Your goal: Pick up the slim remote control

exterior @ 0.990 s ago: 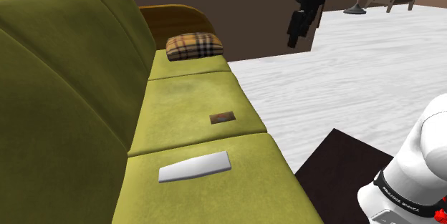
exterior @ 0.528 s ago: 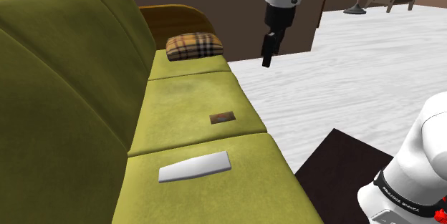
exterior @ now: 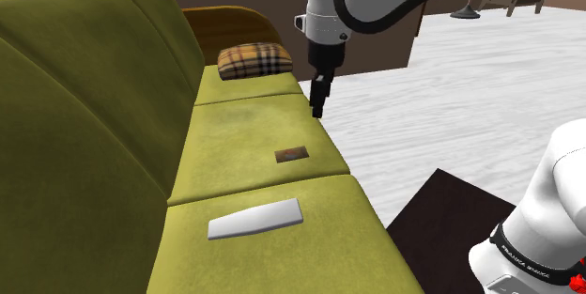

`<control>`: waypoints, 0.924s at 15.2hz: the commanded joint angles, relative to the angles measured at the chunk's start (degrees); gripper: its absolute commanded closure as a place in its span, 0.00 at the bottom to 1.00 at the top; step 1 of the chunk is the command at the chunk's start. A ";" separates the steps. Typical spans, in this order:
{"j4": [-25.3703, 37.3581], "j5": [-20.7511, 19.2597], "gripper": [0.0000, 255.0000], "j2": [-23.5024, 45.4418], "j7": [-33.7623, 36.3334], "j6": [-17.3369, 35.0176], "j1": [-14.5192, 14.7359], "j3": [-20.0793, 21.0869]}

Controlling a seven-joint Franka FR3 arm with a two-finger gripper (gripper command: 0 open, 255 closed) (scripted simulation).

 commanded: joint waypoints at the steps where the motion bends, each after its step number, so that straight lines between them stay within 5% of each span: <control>1: 0.81 0.14 0.00 2.65 -0.46 1.38 1.13 1.17; 14: 8.36 -2.02 0.00 20.70 -2.51 8.42 8.00 8.45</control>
